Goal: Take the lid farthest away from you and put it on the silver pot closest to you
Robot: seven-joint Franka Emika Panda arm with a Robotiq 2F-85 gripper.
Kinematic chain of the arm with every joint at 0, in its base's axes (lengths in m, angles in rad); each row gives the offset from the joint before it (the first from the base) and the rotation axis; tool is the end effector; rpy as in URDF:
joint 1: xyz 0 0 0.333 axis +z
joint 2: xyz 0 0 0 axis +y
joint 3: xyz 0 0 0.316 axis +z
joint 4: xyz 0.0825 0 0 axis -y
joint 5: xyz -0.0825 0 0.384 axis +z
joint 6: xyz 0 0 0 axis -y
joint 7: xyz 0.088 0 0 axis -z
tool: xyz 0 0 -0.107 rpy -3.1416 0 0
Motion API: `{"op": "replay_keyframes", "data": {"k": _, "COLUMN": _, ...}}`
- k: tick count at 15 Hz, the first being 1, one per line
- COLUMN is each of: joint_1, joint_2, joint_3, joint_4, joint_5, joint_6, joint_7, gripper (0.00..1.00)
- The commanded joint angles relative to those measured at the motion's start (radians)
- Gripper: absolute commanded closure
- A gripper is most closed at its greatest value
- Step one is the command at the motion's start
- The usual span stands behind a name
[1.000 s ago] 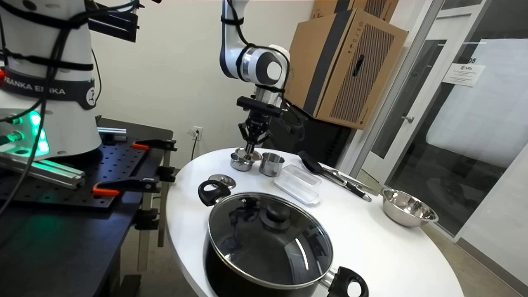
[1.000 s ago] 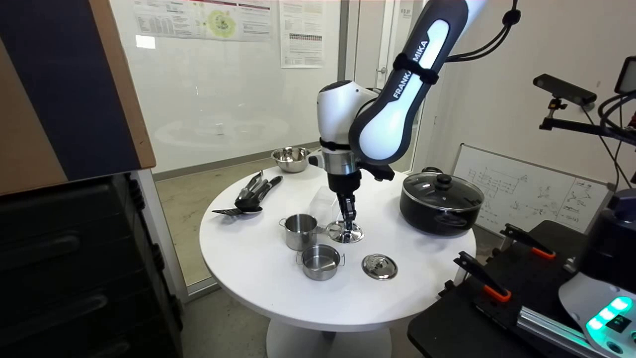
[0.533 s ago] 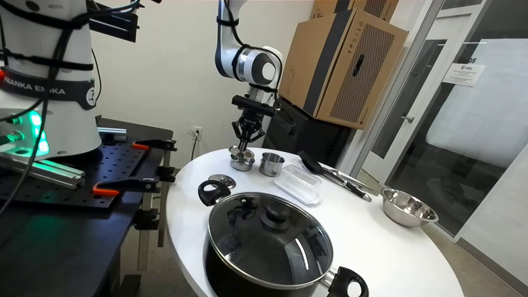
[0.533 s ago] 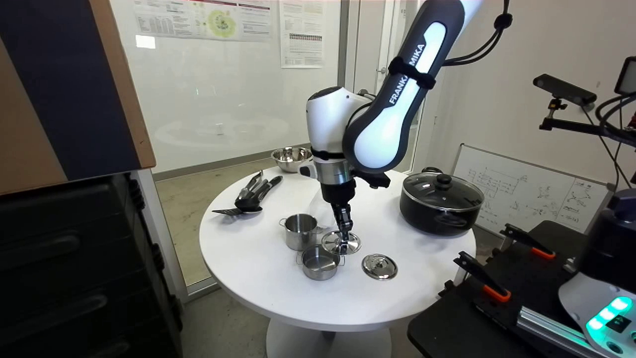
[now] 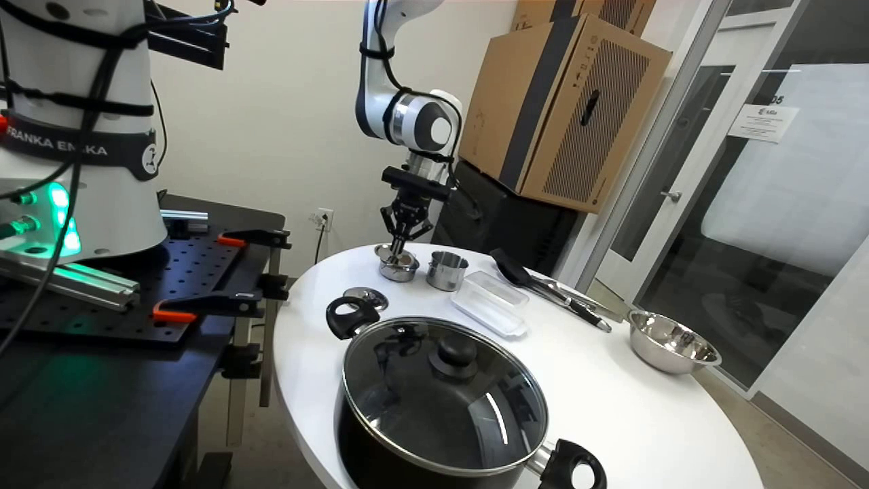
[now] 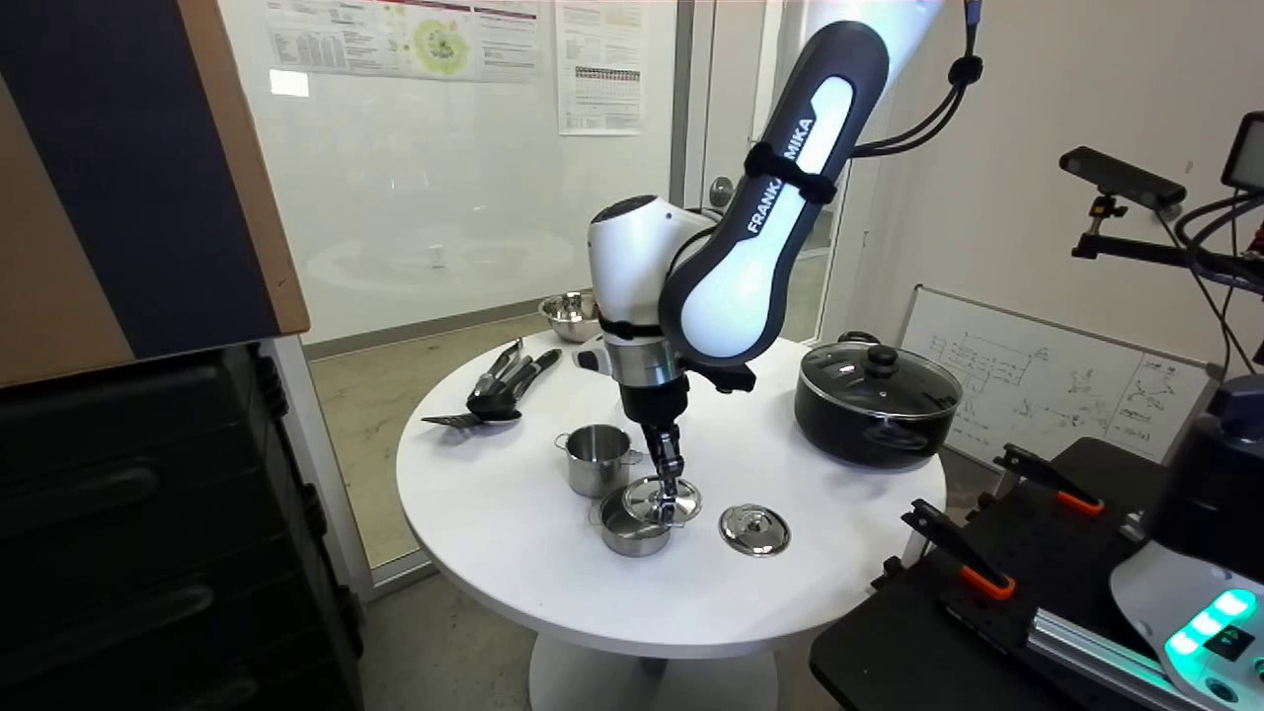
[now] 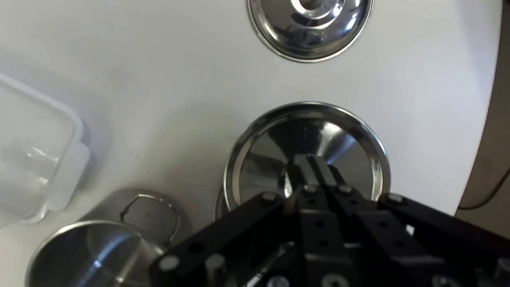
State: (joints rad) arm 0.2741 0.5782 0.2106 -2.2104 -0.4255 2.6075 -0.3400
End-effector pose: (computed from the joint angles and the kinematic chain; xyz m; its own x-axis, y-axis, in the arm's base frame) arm 0.4526 0.2581 0.1068 0.3710 0.9147 -0.1604 0.9258 -0.3777 -0.0126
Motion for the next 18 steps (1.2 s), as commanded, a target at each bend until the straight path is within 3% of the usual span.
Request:
{"op": "replay_keyframes", "data": {"k": 1, "joint_1": 0.024, "joint_2": 0.042, "joint_3": -0.01, "joint_4": 0.054, "joint_5": -0.006, "joint_6": -0.008, "joint_7": 0.008, "gripper": 1.0}}
{"op": "replay_keyframes", "data": {"k": 18, "joint_1": 0.071, "joint_2": 0.107, "joint_3": -0.037, "joint_4": 0.14, "joint_5": -0.02, "joint_6": -0.003, "joint_7": 0.028, "gripper": 1.0}}
